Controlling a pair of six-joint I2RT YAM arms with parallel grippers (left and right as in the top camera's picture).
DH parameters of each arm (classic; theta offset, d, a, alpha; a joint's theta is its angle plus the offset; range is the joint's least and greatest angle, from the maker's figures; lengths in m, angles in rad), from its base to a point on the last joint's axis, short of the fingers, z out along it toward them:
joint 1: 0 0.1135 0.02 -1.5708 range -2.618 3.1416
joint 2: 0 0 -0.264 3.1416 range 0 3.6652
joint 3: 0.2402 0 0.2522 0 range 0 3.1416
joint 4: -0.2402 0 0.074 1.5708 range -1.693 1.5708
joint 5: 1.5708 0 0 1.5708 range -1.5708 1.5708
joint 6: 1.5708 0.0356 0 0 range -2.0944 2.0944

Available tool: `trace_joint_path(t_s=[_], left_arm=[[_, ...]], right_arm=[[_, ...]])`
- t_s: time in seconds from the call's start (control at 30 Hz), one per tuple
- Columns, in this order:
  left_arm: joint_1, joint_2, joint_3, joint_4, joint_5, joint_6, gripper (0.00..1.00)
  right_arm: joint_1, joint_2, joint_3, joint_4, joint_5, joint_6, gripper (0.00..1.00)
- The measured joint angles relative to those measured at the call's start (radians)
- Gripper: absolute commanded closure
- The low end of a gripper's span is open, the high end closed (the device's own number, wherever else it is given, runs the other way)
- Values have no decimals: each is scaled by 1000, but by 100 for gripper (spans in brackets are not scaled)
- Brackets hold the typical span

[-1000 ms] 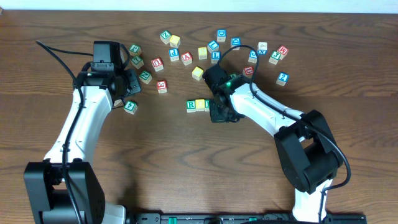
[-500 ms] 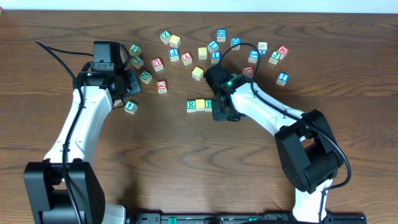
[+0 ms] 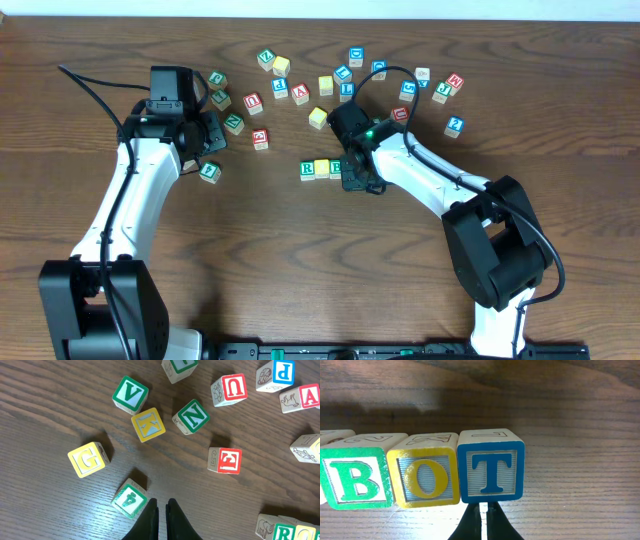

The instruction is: Spell out ROBOT

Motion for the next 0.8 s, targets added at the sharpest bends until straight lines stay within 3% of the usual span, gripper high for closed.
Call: trace_joint_path(t_s=[0.27, 0.47, 0.53, 0.73, 0.77, 0.8], left_arm=[[5, -30, 0, -57, 0, 32, 92], [10, -209, 9, -71, 0, 48, 42], [10, -261, 21, -85, 0, 56, 1], [10, -280, 32, -138, 0, 33, 1], [10, -274, 32, -136, 0, 24, 1], [10, -270, 32, -138, 0, 13, 1]], right_arm=[[-9, -93, -7, -86, -26, -6, 96], [-61, -375, -6, -135, -24, -29, 80], [-86, -464, -5, -163, -22, -43, 69], [-143, -657, -5, -299, 4, -76, 34], [-150, -687, -5, -318, 8, -76, 1], [-160, -732, -5, -335, 12, -83, 1]])
